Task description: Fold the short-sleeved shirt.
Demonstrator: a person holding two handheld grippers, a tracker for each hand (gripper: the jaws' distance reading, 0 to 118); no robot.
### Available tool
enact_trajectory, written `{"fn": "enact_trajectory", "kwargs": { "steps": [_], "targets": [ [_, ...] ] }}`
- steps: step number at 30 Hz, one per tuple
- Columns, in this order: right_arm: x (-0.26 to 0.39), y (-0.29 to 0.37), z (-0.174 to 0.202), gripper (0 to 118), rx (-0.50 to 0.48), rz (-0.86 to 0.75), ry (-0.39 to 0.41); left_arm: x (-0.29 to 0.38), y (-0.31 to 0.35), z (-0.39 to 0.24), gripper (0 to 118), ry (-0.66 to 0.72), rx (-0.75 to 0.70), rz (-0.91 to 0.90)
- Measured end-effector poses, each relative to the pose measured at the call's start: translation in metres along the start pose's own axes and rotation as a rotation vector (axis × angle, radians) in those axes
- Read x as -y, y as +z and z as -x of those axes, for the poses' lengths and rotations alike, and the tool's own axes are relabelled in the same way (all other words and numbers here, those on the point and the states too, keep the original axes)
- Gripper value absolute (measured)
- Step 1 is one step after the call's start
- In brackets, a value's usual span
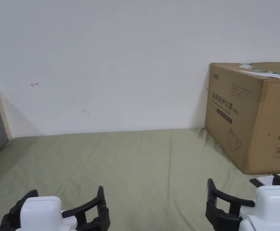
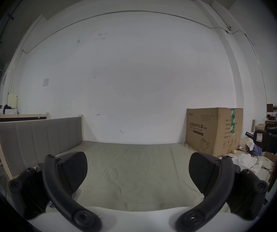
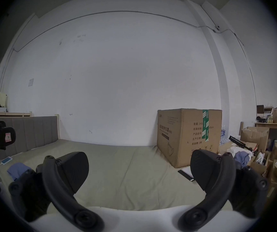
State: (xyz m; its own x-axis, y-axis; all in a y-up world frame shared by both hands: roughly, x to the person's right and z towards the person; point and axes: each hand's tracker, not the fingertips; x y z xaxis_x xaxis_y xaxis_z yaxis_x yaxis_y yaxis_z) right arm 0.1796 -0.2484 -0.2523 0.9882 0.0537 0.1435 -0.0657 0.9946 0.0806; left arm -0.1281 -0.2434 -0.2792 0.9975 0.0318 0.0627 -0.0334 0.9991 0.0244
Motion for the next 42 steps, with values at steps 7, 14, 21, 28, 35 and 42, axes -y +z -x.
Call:
{"fn": "enact_trajectory", "kwargs": {
  "steps": [7,14,21,28,35,42],
  "targets": [
    [-0.007,0.004,0.007,118,-0.015,-0.005,0.017,-0.002,0.005,0.003,118,-0.006,-0.006,-0.018],
    [-0.003,0.002,0.011,118,-0.026,0.012,0.026,0.004,-0.001,0.008,118,-0.008,-0.075,0.001],
    [0.003,-0.001,0.016,118,-0.04,0.038,0.04,0.003,0.001,0.006,118,-0.038,-0.051,-0.01],
    [0.004,-0.003,0.018,118,-0.045,0.062,0.035,0.0,0.001,-0.003,118,-0.006,-0.025,0.059],
    [0.008,-0.005,0.019,118,-0.052,0.086,0.047,-0.001,-0.002,-0.013,117,-0.027,-0.056,0.109],
    [0.012,-0.007,0.019,118,-0.062,0.115,0.05,0.004,-0.005,-0.011,117,0.019,-0.015,0.166]
  ]
}}
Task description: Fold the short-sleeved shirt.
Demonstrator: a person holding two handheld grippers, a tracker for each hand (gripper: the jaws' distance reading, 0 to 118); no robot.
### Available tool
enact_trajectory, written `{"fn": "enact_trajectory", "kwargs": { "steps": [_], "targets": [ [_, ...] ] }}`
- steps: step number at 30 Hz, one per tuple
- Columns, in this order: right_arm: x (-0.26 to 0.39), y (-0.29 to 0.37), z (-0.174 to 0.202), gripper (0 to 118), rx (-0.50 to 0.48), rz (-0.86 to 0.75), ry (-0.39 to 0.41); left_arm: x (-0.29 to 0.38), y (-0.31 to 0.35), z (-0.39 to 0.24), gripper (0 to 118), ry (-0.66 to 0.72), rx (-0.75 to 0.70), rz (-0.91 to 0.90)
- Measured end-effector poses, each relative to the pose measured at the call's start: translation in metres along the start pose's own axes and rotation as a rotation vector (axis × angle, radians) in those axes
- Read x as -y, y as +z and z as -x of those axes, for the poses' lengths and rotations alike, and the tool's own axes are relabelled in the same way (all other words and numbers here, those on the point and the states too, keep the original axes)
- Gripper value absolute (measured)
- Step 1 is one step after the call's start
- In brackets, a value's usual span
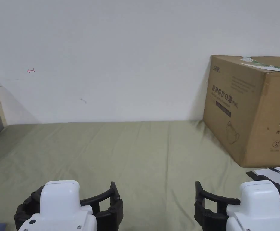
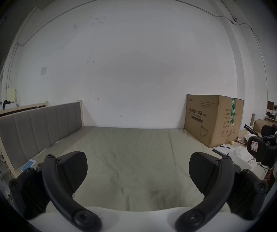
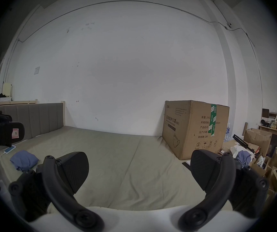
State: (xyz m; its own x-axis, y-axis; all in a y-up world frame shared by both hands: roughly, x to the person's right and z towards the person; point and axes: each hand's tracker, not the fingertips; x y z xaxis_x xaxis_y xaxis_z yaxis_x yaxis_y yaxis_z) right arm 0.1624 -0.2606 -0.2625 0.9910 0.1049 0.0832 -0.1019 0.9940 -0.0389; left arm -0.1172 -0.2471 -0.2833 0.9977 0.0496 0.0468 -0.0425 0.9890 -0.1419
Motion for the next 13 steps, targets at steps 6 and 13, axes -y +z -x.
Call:
{"fn": "enact_trajectory", "kwargs": {
  "steps": [6,13],
  "targets": [
    [0.0009,-0.0014,0.0011,118,-0.001,0.007,0.007,0.0021,-0.0019,0.0006,117,0.007,-0.011,0.028],
    [0.0027,-0.0019,0.0031,118,-0.008,0.016,0.008,0.0026,-0.0043,0.0065,118,0.055,-0.049,0.035]
  ]
}}
